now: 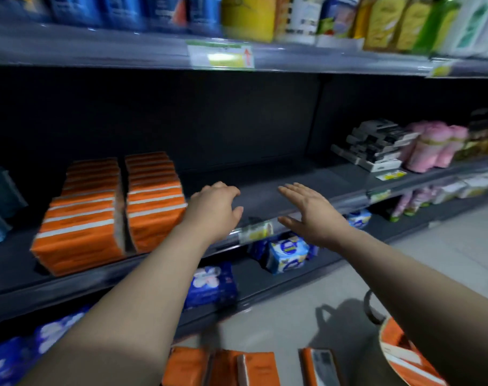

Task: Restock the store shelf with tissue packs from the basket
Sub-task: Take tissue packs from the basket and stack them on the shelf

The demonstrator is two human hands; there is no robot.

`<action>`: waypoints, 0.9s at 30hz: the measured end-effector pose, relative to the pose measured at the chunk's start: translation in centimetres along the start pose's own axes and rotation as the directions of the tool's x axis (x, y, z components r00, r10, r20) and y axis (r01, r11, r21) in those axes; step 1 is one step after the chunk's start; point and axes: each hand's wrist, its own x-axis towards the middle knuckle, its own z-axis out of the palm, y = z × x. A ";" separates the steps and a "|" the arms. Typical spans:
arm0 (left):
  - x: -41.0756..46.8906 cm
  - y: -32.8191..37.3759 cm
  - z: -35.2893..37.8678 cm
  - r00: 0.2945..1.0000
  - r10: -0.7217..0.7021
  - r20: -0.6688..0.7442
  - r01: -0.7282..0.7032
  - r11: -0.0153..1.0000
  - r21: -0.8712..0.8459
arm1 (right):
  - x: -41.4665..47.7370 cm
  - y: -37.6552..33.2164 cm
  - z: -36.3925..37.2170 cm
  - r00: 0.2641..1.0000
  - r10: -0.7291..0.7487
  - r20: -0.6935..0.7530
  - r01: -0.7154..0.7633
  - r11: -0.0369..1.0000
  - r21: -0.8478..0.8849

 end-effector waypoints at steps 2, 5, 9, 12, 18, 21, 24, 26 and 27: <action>0.6 2.9 1.4 0.998 0.056 0.027 -0.056 0.998 0.006 | -2.5 3.0 -1.0 0.998 0.067 0.015 -0.067 0.998 -0.009; 1.3 7.5 4.1 0.985 0.157 0.078 -0.158 0.987 0.008 | -7.1 8.0 -2.5 0.981 0.192 0.029 -0.191 0.981 -0.034; 1.3 13.3 7.8 0.956 0.256 0.140 -0.262 0.965 0.023 | -14.2 13.8 -4.0 0.926 0.375 0.034 -0.374 0.927 -0.036; 0.8 17.6 11.1 0.916 0.341 0.210 -0.350 0.937 0.008 | -19.4 17.8 -4.2 0.861 0.501 0.089 -0.496 0.866 -0.071; -0.3 26.0 19.0 0.810 0.447 0.378 -0.455 0.887 -0.075 | -27.6 23.8 -3.2 0.681 0.702 0.208 -0.701 0.707 -0.094; -0.1 29.4 23.2 0.740 0.477 0.474 -0.470 0.871 -0.142 | -30.4 26.0 -2.4 0.604 0.762 0.234 -0.768 0.635 -0.082; 0.2 32.6 27.4 0.673 0.496 0.549 -0.492 0.854 -0.169 | -32.2 28.2 -1.5 0.568 0.789 0.234 -0.804 0.593 -0.045; 0.4 34.4 30.0 0.638 0.486 0.597 -0.502 0.851 -0.155 | -32.9 29.4 -0.9 0.561 0.795 0.231 -0.812 0.583 -0.030; 0.5 35.3 31.2 0.621 0.474 0.624 -0.499 0.853 -0.152 | -33.4 30.1 -0.5 0.553 0.800 0.232 -0.818 0.575 -0.032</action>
